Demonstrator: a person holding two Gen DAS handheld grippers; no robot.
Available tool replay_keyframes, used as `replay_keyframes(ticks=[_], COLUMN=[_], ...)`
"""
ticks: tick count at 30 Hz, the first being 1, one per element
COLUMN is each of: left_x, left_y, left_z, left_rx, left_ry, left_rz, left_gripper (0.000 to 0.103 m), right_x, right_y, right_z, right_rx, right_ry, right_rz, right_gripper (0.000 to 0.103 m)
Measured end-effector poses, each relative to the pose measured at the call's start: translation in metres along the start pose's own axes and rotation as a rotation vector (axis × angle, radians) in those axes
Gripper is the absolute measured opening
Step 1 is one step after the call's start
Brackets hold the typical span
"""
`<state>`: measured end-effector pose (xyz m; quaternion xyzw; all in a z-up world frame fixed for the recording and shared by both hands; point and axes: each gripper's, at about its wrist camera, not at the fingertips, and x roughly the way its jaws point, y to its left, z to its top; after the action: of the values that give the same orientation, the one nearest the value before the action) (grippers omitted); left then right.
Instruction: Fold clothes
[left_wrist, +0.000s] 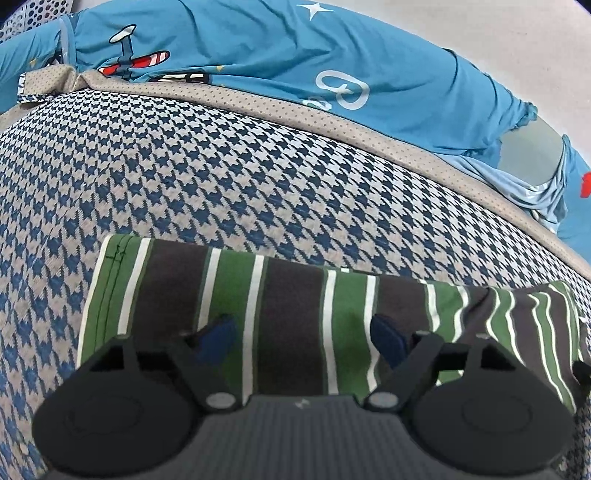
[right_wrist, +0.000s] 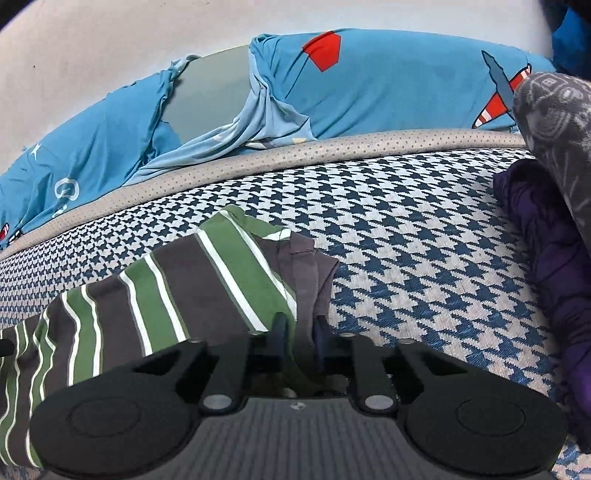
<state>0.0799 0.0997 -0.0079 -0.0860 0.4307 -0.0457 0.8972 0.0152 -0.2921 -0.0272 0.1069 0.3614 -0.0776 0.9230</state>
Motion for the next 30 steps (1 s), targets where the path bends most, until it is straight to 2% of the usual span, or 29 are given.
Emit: replay_keyframes(ticks=[3, 14, 18, 20, 21, 23, 27, 30], left_x=[0.001, 0.006, 0.017, 0.020, 0.021, 0.022, 0.022, 0.017], left_y=[0.000, -0.010, -0.014, -0.015, -0.016, -0.015, -0.011, -0.009], left_z=[0.001, -0.004, -0.006, -0.006, -0.005, -0.003, 0.000, 0.001], left_rx=[0.003, 0.080, 0.125, 0.121, 0.114, 0.098, 0.049, 0.019], left_ry=[-0.006, -0.035, -0.041, -0.058, -0.059, -0.060, -0.061, -0.066], left_rz=[0.013, 0.082, 0.138, 0.164, 0.174, 0.198, 0.234, 0.232], left_gripper=[0.082, 0.082, 0.091, 0.092, 0.092, 0.092, 0.092, 0.092], right_x=[-0.004, -0.011, -0.008, -0.012, -0.017, -0.025, -0.034, -0.031], right_y=[0.001, -0.013, -0.009, -0.005, -0.003, -0.001, 0.008, 0.017], right_z=[0.001, -0.001, -0.002, 0.000, 0.002, 0.006, 0.010, 0.012], right_rx=[-0.013, 0.013, -0.010, -0.022, -0.022, -0.022, -0.033, -0.054], right_ry=[-0.011, 0.012, 0.022, -0.005, -0.030, -0.080, -0.145, -0.145], right_rz=[-0.014, -0.048, -0.055, -0.043, -0.040, -0.033, 0.003, 0.045], right_gripper=[0.004, 0.003, 0.003, 0.005, 0.012, 0.018, 0.018, 0.018])
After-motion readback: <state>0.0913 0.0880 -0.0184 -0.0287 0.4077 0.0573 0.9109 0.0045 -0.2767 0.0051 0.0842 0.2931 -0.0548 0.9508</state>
